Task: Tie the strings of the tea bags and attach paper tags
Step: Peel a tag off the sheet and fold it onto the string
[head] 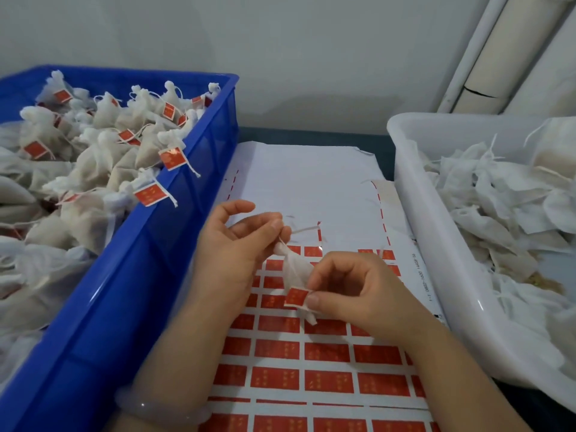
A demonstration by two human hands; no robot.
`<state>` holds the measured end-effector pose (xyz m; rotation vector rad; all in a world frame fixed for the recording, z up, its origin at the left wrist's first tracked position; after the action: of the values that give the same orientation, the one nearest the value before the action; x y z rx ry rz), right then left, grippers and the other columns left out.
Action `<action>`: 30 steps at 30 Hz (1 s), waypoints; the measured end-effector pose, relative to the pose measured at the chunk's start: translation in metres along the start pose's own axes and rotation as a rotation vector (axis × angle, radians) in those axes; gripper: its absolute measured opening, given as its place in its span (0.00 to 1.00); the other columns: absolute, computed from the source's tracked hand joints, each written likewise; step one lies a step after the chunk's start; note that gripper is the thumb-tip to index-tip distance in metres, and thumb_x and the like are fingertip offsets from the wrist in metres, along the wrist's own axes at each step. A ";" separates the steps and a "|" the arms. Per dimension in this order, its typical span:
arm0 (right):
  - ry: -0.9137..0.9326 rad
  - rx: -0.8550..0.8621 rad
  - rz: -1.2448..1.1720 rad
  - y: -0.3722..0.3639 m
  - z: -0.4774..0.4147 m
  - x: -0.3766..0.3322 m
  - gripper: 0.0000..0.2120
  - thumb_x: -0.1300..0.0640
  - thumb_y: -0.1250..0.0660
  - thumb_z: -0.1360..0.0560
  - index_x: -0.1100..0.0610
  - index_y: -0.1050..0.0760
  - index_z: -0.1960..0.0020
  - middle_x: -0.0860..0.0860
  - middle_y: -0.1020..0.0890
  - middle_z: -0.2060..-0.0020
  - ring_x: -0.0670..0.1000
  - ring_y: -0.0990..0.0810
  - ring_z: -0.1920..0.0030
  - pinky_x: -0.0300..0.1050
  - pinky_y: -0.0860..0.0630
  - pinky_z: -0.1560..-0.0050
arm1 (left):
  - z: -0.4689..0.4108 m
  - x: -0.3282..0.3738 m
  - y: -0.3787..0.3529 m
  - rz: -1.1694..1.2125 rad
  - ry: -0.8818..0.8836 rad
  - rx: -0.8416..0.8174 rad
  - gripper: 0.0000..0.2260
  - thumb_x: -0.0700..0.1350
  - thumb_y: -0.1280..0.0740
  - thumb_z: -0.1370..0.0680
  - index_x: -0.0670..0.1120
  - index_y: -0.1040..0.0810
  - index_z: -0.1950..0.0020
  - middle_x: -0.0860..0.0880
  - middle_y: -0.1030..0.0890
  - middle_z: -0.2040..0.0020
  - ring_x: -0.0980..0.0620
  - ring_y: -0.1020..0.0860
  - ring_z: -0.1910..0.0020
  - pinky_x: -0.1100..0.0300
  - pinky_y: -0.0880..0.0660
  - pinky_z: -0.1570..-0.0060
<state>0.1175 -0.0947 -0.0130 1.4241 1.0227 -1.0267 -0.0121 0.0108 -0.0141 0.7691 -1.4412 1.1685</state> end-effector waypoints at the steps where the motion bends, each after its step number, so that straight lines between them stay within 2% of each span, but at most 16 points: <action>1: -0.004 0.008 -0.011 0.002 0.000 0.001 0.07 0.61 0.28 0.32 0.49 0.21 0.63 0.50 0.19 0.66 0.52 0.19 0.63 0.41 0.20 0.59 | -0.001 0.001 0.001 -0.045 -0.025 0.003 0.12 0.41 0.29 0.30 0.52 0.26 0.51 0.53 0.15 0.58 0.51 0.16 0.60 0.61 0.20 0.64; 4: -0.019 -0.001 -0.030 0.003 0.000 0.002 0.07 0.60 0.31 0.34 0.47 0.22 0.64 0.49 0.20 0.67 0.51 0.21 0.64 0.43 0.20 0.59 | 0.002 0.004 0.002 -0.131 -0.073 -0.055 0.07 0.41 0.29 0.30 0.52 0.24 0.59 0.54 0.16 0.56 0.53 0.16 0.59 0.64 0.22 0.65; 6: -0.016 -0.001 -0.013 0.001 0.000 0.002 0.08 0.61 0.31 0.33 0.48 0.23 0.65 0.49 0.20 0.66 0.50 0.21 0.63 0.42 0.21 0.58 | 0.003 0.006 0.002 -0.117 -0.071 -0.110 0.07 0.42 0.30 0.32 0.53 0.24 0.66 0.53 0.15 0.56 0.53 0.16 0.58 0.65 0.22 0.64; 8: 0.034 0.094 0.031 0.003 0.000 0.002 0.11 0.64 0.32 0.32 0.48 0.23 0.65 0.49 0.19 0.62 0.47 0.20 0.59 0.40 0.21 0.55 | 0.004 0.008 0.001 -0.111 -0.048 -0.155 0.09 0.42 0.31 0.31 0.54 0.23 0.68 0.52 0.15 0.57 0.53 0.16 0.58 0.66 0.22 0.64; 11: 0.120 0.267 -0.058 0.010 0.000 -0.001 0.07 0.63 0.35 0.32 0.52 0.23 0.63 0.50 0.19 0.61 0.47 0.20 0.58 0.36 0.22 0.56 | 0.007 0.008 -0.003 -0.129 -0.009 -0.229 0.03 0.45 0.31 0.35 0.53 0.20 0.67 0.50 0.15 0.59 0.52 0.16 0.58 0.66 0.22 0.64; 14: 0.146 0.311 -0.140 0.012 -0.001 -0.001 0.04 0.61 0.35 0.31 0.54 0.23 0.60 0.47 0.19 0.64 0.46 0.20 0.60 0.36 0.23 0.57 | 0.011 0.008 -0.008 -0.137 -0.009 -0.295 0.05 0.45 0.31 0.36 0.51 0.17 0.64 0.49 0.15 0.60 0.51 0.16 0.60 0.66 0.22 0.64; 19: 0.117 0.304 -0.271 0.007 -0.001 0.000 0.06 0.58 0.33 0.31 0.49 0.20 0.60 0.49 0.18 0.62 0.51 0.19 0.58 0.42 0.21 0.55 | 0.012 0.011 -0.009 -0.095 0.019 -0.287 0.08 0.43 0.32 0.37 0.52 0.15 0.62 0.49 0.15 0.61 0.51 0.16 0.60 0.65 0.22 0.64; 22: 0.125 0.253 -0.223 0.003 0.000 -0.003 0.05 0.59 0.33 0.30 0.50 0.19 0.59 0.47 0.16 0.61 0.48 0.18 0.57 0.38 0.22 0.55 | 0.014 0.012 -0.010 -0.101 -0.009 -0.287 0.08 0.44 0.32 0.36 0.50 0.15 0.60 0.48 0.15 0.60 0.50 0.16 0.60 0.63 0.21 0.64; 26: 0.148 0.169 -0.155 -0.005 0.001 -0.009 0.10 0.62 0.32 0.30 0.47 0.19 0.60 0.44 0.17 0.62 0.44 0.18 0.58 0.34 0.23 0.57 | 0.017 0.014 -0.013 -0.036 -0.063 -0.262 0.10 0.44 0.30 0.36 0.47 0.18 0.56 0.48 0.16 0.61 0.50 0.16 0.61 0.62 0.22 0.65; 30: 0.139 0.142 -0.102 -0.005 0.001 -0.009 0.12 0.68 0.32 0.28 0.51 0.20 0.59 0.43 0.17 0.64 0.43 0.18 0.60 0.32 0.23 0.59 | 0.013 0.016 -0.009 0.027 -0.086 -0.165 0.08 0.46 0.28 0.39 0.51 0.18 0.61 0.49 0.16 0.58 0.49 0.16 0.58 0.62 0.21 0.63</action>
<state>0.1099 -0.0960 -0.0058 1.5904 1.1515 -1.1052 -0.0120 -0.0024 0.0045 0.6938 -1.6024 1.0328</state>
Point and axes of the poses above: each hand's wrist, its own z-axis away from the middle knuckle, its own y-axis out of the back of the hand, x = y × z, the point moved 2 cm from there along -z, towards the middle knuckle
